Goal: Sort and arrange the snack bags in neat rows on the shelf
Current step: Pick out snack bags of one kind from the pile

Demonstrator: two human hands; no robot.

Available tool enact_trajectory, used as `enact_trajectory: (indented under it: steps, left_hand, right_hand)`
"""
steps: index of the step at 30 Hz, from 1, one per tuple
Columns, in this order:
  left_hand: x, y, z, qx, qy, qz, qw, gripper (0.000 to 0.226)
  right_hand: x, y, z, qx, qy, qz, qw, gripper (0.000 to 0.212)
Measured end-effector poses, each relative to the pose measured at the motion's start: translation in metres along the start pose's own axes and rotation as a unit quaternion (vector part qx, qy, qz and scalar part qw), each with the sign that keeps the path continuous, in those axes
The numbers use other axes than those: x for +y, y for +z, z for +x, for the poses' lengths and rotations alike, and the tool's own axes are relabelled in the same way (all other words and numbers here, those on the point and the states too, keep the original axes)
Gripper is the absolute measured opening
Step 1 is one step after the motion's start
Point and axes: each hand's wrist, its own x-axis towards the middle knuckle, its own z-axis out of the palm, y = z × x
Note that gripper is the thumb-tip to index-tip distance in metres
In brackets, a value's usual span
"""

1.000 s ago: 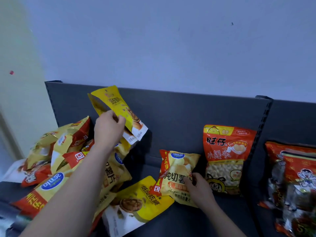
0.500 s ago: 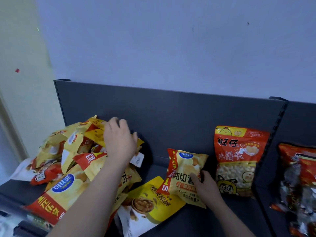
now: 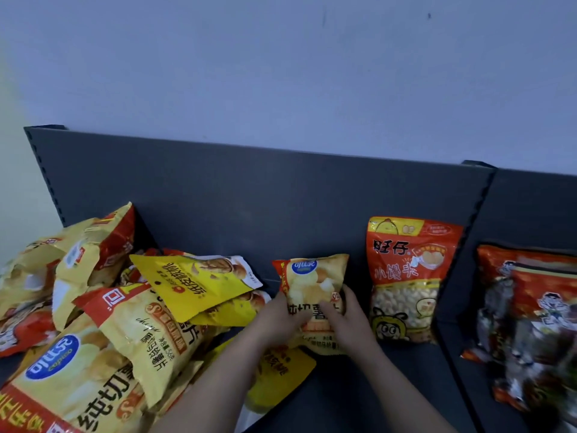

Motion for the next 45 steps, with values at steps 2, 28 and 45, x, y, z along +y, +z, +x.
enact_trajectory:
  steps: [2, 28, 45]
  left_hand:
    - [0.003, -0.004, 0.005, 0.047, 0.04, -0.069, 0.996, 0.052]
    - [0.016, 0.038, -0.015, 0.138, 0.051, -0.107, 0.983, 0.071]
    - [0.008, 0.019, -0.128, 0.162, 0.124, 0.155, 0.967, 0.051]
  right_hand:
    - [-0.009, 0.0, 0.002, 0.009, -0.055, 0.013, 0.998, 0.058]
    - [0.008, -0.002, -0.008, 0.078, -0.017, -0.154, 0.985, 0.071]
    - [-0.024, -0.011, -0.112, 0.016, -0.103, -0.378, 0.92, 0.051]
